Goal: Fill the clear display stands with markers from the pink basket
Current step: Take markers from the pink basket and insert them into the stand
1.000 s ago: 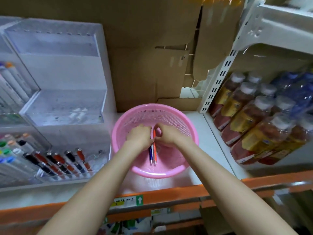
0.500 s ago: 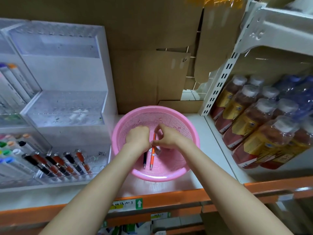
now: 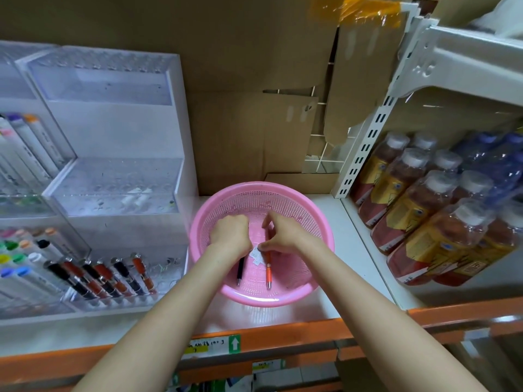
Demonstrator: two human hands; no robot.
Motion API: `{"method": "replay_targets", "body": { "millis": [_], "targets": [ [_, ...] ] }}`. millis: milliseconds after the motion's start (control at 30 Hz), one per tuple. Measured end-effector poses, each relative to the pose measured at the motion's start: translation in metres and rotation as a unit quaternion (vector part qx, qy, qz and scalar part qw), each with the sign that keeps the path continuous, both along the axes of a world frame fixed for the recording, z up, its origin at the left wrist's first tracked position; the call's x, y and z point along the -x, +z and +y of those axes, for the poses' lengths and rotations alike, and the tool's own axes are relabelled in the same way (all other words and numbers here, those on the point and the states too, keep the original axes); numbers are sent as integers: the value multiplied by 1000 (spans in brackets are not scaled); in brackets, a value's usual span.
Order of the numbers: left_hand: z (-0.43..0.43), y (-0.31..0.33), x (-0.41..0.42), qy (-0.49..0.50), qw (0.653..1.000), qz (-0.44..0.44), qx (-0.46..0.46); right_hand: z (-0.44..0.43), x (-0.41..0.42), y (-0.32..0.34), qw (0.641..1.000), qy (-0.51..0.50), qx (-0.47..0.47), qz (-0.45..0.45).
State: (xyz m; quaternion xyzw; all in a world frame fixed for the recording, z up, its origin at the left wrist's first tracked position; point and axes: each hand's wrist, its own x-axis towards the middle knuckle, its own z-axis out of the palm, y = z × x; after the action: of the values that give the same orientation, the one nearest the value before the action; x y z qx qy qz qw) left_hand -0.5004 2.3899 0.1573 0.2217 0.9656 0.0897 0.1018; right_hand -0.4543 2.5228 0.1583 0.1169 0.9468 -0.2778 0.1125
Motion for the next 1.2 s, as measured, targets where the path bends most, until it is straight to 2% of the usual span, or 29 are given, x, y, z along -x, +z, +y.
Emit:
{"method": "replay_targets", "body": {
  "millis": [167,367,600,900,1067,1200],
  "targets": [
    [0,0,-1,17,998,-23,-52,0,1,1,999,-31,28,10],
    [0,6,-5,27,986,-69,-147,0,1,4,997,-16,58,38],
    [-6,14,-2,24,974,-85,-211,-3,0,11,991,-23,105,75],
    [-19,34,-13,-2,955,-39,-294,-6,-6,23,973,-59,178,133],
    [-29,56,-23,-27,927,20,-375,-16,-14,43,930,-85,311,174],
    [-46,77,-34,-54,894,57,-442,-34,-23,66,906,-65,355,223]
  ]
}}
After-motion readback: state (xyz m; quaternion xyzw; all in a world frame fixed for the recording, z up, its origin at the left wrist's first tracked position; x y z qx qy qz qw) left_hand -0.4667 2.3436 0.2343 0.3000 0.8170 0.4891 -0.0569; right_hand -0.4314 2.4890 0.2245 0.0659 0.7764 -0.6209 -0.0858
